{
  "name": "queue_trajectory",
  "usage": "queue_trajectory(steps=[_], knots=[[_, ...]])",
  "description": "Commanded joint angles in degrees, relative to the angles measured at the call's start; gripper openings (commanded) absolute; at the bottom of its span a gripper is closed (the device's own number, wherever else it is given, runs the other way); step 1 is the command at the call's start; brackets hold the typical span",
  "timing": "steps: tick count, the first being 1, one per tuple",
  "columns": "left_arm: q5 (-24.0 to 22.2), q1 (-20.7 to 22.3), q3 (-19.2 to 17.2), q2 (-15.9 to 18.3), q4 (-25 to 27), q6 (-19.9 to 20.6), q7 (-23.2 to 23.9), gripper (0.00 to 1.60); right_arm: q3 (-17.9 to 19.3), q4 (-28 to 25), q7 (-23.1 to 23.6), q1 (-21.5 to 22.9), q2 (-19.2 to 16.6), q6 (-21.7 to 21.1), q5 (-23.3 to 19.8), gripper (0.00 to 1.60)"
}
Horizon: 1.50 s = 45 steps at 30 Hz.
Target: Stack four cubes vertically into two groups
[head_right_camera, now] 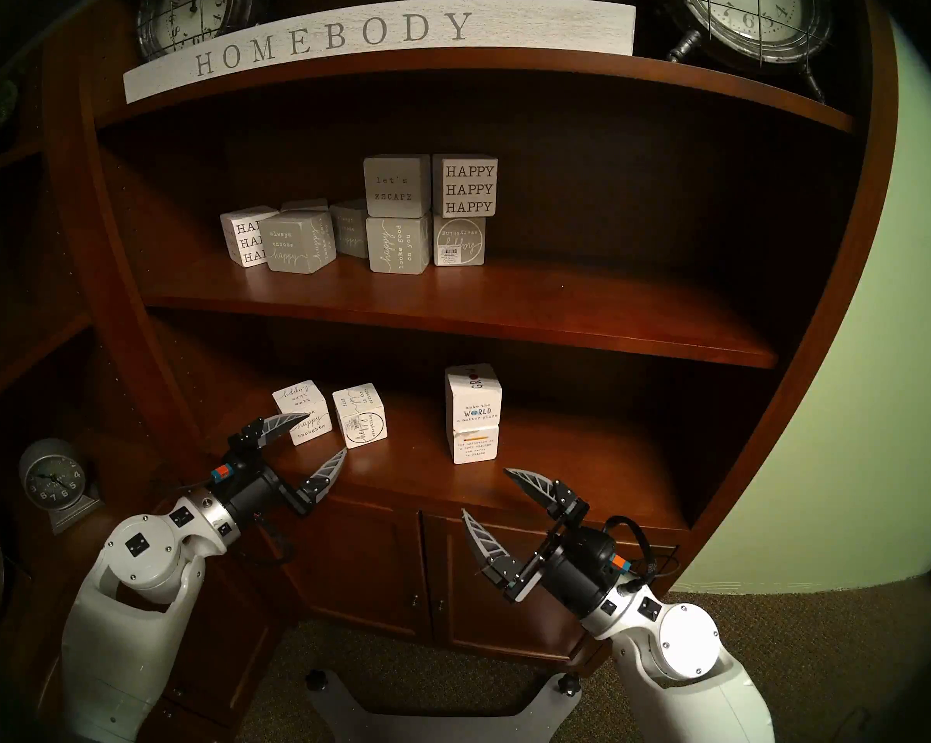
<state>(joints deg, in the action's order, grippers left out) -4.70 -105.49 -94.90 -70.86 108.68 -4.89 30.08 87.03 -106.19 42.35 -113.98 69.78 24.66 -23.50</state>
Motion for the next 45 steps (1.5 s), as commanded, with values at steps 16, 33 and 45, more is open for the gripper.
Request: queue_trajectory(steps=[16,33,45], knots=[[3.8,8.96,0.2,2.19,-5.98,1.51,-0.89,1.6,0.23,-0.96,0.06,0.32,0.35,0.07,-0.25,1.6],[3.5,13.34,-1.99,2.22,-11.51,1.6,-0.15,1.6,0.36,-0.99,0.22,0.29,0.54,-0.01,-0.2,1.6],[3.01,14.84,-2.7,2.07,-14.4,2.22,-1.04,1.6,0.44,-1.02,0.3,0.27,0.65,-0.08,-0.15,1.6]])
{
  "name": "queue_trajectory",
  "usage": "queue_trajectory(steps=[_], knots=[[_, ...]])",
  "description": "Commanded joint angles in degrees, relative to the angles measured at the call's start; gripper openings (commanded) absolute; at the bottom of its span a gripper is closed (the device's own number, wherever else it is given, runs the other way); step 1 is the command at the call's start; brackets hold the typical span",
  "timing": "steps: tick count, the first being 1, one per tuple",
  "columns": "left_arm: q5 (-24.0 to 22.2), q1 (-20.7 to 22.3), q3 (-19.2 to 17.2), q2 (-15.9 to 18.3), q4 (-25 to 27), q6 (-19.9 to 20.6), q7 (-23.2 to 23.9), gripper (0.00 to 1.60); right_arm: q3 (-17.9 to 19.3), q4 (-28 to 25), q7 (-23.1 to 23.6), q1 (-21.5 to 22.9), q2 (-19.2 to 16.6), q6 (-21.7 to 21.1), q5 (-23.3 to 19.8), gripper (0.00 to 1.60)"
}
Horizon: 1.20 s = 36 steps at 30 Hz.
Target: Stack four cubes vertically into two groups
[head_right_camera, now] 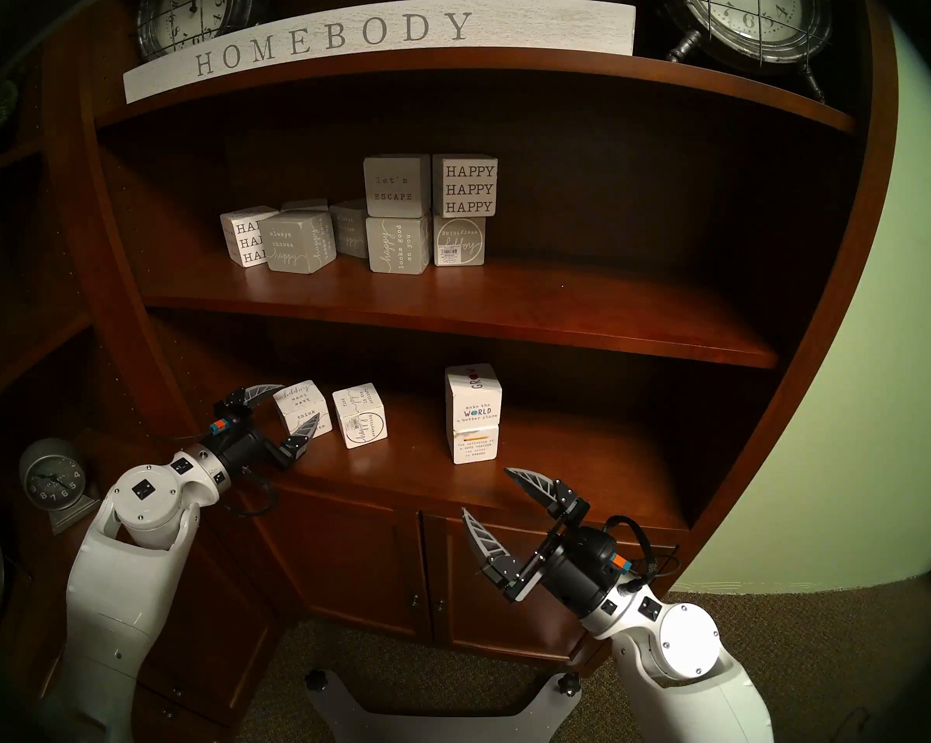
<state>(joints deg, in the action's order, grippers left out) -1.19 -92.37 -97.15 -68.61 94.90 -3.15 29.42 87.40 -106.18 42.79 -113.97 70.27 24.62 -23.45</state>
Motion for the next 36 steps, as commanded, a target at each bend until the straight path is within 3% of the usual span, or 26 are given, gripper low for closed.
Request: queue_trajectory(steps=[1,18,25,36], knots=[[-1.0,1.75,-0.56,-0.31,-0.82,0.69,-0.19,1.6,0.08,-1.02,-0.13,0.26,0.17,-0.05,-0.2,1.6],[-3.94,1.27,-2.4,-1.51,-1.72,4.73,-0.71,1.6,0.18,-1.02,0.01,0.26,0.31,-0.1,-0.15,1.6],[-6.32,1.66,-3.27,-1.76,-3.4,3.77,0.97,1.6,0.22,-1.02,0.06,0.25,0.37,-0.12,-0.13,1.6],[-8.78,2.47,-3.44,-3.06,-4.95,5.71,3.02,1.6,0.27,-1.02,0.13,0.25,0.45,-0.15,-0.1,1.6]])
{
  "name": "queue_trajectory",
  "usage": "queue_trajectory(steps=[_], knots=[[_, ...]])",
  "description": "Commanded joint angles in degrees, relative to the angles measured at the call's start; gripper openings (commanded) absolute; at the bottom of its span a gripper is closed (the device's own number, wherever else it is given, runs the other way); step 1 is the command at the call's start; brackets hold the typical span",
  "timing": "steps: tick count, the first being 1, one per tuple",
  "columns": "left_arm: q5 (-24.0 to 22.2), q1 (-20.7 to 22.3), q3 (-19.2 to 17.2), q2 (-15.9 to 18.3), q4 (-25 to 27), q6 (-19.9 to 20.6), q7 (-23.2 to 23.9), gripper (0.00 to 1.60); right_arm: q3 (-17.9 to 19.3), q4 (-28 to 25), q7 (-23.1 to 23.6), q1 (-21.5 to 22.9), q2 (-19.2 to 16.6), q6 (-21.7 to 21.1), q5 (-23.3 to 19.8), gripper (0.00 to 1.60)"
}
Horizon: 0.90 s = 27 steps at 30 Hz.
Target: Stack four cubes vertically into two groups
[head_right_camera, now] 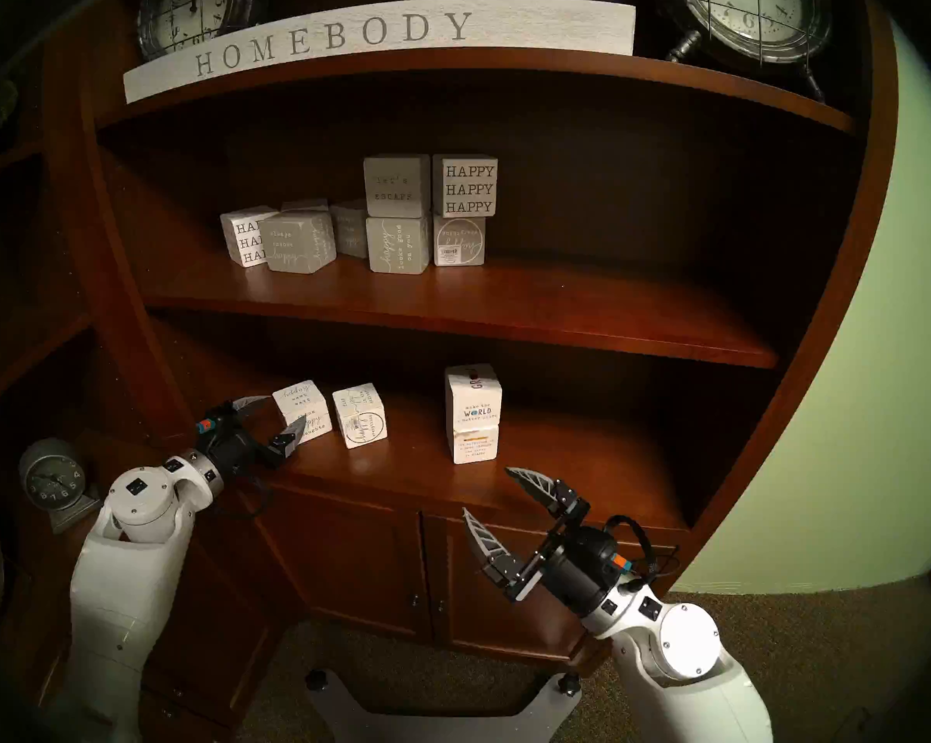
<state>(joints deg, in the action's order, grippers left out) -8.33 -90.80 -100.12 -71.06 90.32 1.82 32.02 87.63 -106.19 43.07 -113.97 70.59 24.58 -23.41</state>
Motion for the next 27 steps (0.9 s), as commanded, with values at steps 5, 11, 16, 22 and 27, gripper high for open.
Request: queue_trajectory(steps=[5,11,16,22,27], knots=[[-1.75,0.6,-0.93,-1.05,-0.38,1.41,0.15,1.6,0.06,-1.02,-0.11,0.25,0.16,-0.12,-0.12,1.6],[-2.23,0.41,-1.03,-1.39,-0.04,1.42,1.14,1.6,0.09,-1.02,-0.07,0.25,0.2,-0.13,-0.11,1.6],[-2.44,-0.06,-0.69,-2.08,1.14,2.15,1.66,1.6,0.11,-1.01,-0.03,0.26,0.23,-0.13,-0.11,1.6],[-2.59,-1.27,-0.97,-3.04,1.85,2.66,1.48,1.6,0.13,-1.02,-0.01,0.25,0.26,-0.15,-0.09,1.6],[-2.74,-1.76,-1.16,-3.32,2.36,2.78,1.7,1.6,0.15,-1.02,0.02,0.25,0.29,-0.16,-0.08,1.6]])
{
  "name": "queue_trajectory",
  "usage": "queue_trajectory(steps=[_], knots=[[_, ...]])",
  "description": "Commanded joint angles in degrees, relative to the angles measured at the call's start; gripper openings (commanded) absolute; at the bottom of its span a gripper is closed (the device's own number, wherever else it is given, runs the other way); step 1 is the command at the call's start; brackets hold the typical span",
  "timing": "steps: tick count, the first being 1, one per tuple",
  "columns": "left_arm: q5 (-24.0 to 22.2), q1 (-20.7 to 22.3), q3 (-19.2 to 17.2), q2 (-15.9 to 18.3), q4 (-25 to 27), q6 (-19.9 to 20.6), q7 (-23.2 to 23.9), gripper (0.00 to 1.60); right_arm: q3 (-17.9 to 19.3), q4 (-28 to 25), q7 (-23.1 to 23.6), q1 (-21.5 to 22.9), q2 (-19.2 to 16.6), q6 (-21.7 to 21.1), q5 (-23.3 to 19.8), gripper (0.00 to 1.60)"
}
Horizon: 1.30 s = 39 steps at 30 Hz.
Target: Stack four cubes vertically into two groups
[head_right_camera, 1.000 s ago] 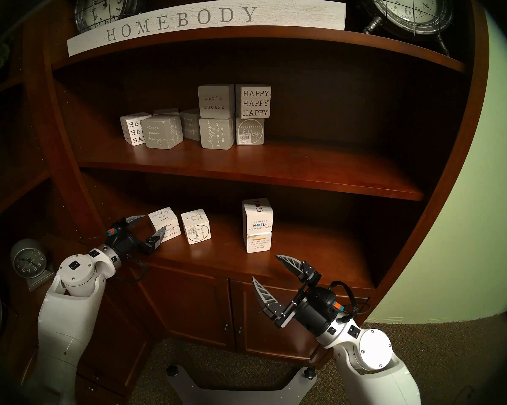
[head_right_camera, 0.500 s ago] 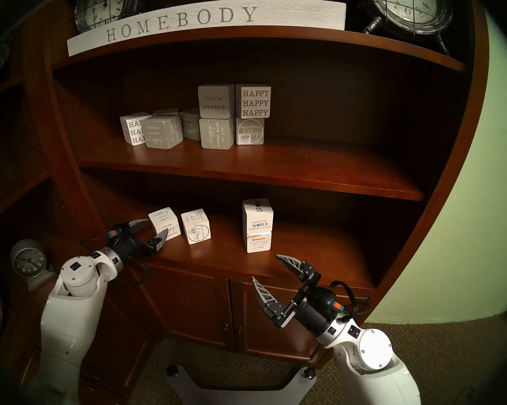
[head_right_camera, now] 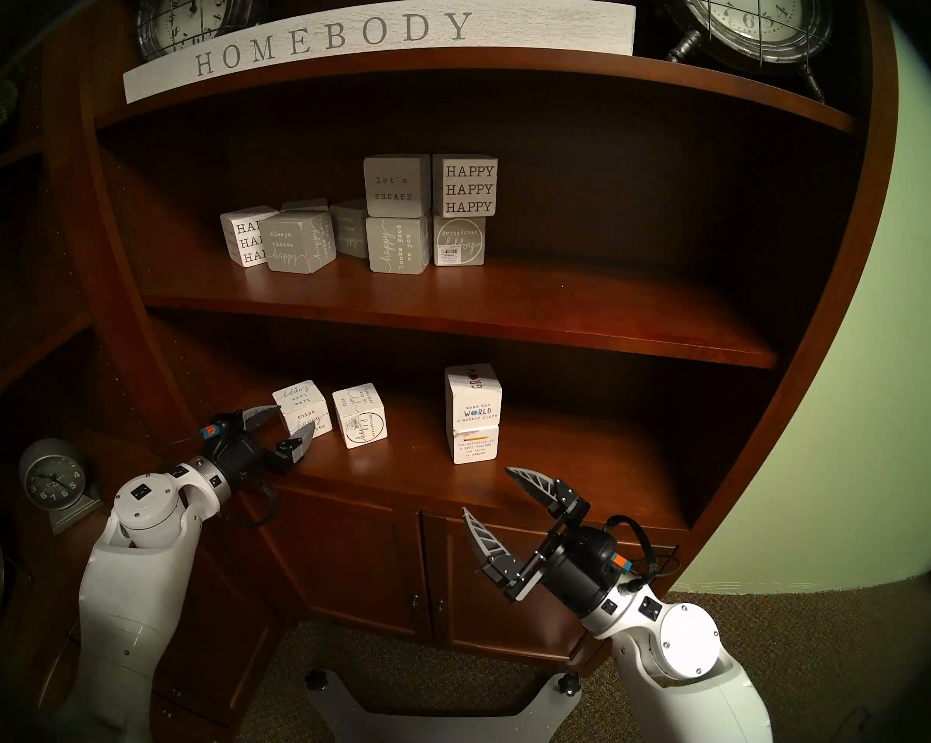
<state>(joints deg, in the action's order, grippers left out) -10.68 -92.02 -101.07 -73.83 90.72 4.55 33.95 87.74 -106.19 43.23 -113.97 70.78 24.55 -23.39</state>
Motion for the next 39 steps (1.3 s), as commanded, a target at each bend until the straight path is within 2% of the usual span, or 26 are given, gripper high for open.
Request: queue_trajectory(steps=[1,12,25,27,31,35,39], knots=[[-0.4,-0.62,-0.21,-0.62,2.12,0.09,-0.22,1.6,0.05,-1.02,-0.14,0.25,0.11,-0.13,-0.11,1.6],[-0.96,-0.48,0.47,-1.29,2.73,0.34,0.59,1.6,0.08,-1.0,-0.08,0.25,0.16,-0.13,-0.09,1.6],[-0.51,-2.62,1.59,-2.54,5.63,1.37,0.03,1.6,0.12,-1.01,-0.03,0.25,0.22,-0.17,-0.07,1.6],[1.16,-3.55,1.42,-2.4,6.6,0.24,-1.47,1.6,0.12,-1.0,-0.02,0.25,0.23,-0.16,-0.07,1.6],[1.46,-4.22,0.57,-1.91,8.4,-1.47,-1.69,1.6,0.13,-0.96,0.03,0.27,0.25,-0.12,-0.07,1.6],[2.31,-3.46,0.69,-1.48,9.73,-2.15,-1.46,1.6,0.14,-0.93,0.06,0.28,0.27,-0.1,-0.07,1.6],[3.59,-1.77,1.02,-1.41,8.67,-2.25,-2.41,1.6,0.16,-0.95,0.08,0.27,0.29,-0.12,-0.07,1.6]])
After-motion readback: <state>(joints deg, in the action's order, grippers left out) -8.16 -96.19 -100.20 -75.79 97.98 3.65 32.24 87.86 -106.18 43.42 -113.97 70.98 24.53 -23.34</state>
